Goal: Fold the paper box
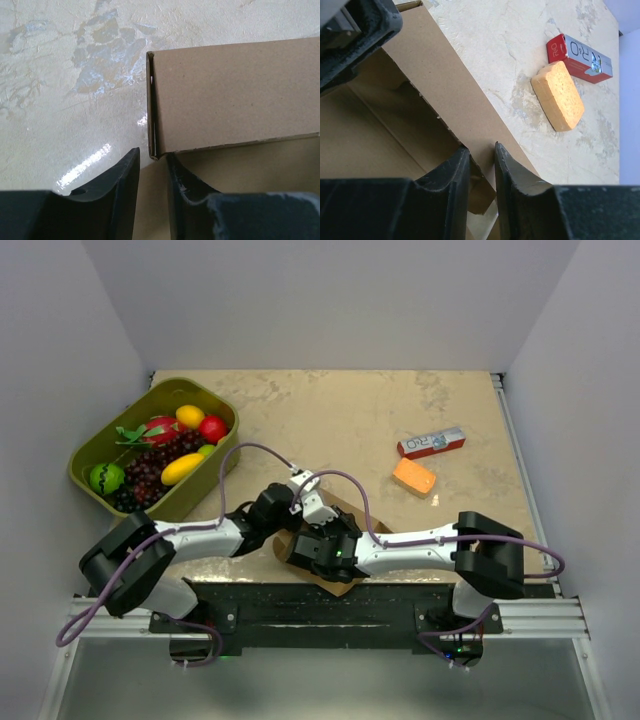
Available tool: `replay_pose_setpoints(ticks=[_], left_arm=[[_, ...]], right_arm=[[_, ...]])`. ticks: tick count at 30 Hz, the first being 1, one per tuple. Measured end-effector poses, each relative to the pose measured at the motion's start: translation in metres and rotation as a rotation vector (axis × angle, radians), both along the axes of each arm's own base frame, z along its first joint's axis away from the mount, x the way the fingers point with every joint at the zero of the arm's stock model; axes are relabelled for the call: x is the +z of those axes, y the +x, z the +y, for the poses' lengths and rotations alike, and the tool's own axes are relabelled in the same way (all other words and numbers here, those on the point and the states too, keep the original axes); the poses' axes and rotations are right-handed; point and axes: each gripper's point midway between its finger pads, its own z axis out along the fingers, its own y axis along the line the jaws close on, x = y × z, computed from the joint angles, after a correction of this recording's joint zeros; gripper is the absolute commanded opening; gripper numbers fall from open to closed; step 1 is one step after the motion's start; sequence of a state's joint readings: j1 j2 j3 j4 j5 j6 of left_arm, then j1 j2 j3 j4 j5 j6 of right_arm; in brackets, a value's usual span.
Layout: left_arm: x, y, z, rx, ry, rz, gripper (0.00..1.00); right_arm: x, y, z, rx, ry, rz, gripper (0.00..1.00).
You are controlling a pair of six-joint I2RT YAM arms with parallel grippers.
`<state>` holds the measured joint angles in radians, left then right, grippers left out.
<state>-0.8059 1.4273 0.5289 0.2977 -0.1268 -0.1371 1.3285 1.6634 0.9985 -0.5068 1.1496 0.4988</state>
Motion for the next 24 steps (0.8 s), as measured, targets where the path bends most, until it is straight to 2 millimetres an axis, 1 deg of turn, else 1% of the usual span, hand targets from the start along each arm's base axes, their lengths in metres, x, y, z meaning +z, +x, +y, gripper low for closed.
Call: replay_pose_setpoints(ticks=[8,11,17,24], left_arm=[[0.0001,-0.0004,-0.0011,-0.01,-0.03,-0.027,0.52],[0.0025,0.0001,-0.0036,-0.026,-0.042,-0.042,0.56],[0.0074,0.0003,-0.0066,-0.048,-0.075,-0.069,0.54],[0.0084,0.0035,-0.003,-0.049,-0.111,-0.088,0.55]], right_arm=[[0.0003,0.0,-0.0003,0.006,-0.013,0.001,0.25],[0.0004,-0.0001,0.0003,0.007,-0.01,0.001,0.25],[0.0002,0.0005,0.0007,0.006,-0.006,0.002,0.25],[-0.001,0.0017,0.0024,0.01,0.0,0.01,0.25]])
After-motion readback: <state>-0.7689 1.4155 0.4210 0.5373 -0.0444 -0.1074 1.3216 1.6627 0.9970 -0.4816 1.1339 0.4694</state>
